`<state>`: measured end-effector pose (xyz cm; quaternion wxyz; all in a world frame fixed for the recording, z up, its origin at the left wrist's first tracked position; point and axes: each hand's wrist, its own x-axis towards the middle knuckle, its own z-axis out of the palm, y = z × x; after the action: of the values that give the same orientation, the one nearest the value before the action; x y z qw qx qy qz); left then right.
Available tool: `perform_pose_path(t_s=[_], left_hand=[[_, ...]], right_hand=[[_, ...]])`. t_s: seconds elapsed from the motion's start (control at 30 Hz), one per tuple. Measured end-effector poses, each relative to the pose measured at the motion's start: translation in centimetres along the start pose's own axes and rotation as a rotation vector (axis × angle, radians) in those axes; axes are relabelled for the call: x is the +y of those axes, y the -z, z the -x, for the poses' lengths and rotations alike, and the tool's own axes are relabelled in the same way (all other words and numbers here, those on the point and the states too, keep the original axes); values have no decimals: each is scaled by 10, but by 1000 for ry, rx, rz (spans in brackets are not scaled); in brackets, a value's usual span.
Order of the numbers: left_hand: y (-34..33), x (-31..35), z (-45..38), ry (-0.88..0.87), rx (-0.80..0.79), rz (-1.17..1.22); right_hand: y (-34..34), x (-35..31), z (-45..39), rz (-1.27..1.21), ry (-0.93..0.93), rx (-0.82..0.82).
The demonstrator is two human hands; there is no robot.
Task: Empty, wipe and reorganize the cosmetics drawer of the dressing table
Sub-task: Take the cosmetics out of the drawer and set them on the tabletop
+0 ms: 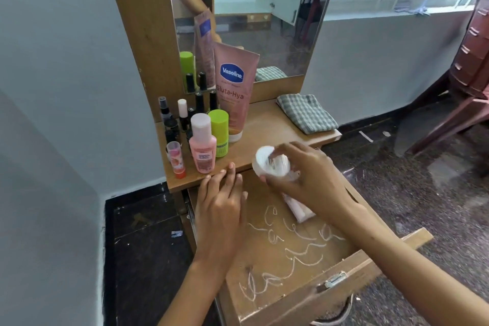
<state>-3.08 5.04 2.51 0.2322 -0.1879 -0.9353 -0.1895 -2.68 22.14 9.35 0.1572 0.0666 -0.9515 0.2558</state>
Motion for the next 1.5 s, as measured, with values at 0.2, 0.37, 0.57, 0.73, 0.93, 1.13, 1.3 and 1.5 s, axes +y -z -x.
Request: perform_pose_path(t_s=[0.2,0.37,0.57,0.73,0.93,1.13,1.3,1.5], left_hand=[[2,0,1,-8,16,-3],[0,-1,0,-15,15,-9],[-1,0,2,-23,5,-39],[-1,0,2,-18,-29,-69],[7,12,4,-17,-133,-165],[11,18,3,-1,-206,-255],[12,20,3,0,-227,-291],[13,21,2,20,-219,-282]], right_hand=[[-41,7,-27,-120,42,139],[-58,11,-32,-175,82,157],[-59,10,-28,-193,135,158],[-36,18,-14,-99,225,187],[-5,88,24,227,195,-303],[-15,105,28,499,224,-611],[-15,101,14,639,326,-590],[-11,104,23,622,448,-528]])
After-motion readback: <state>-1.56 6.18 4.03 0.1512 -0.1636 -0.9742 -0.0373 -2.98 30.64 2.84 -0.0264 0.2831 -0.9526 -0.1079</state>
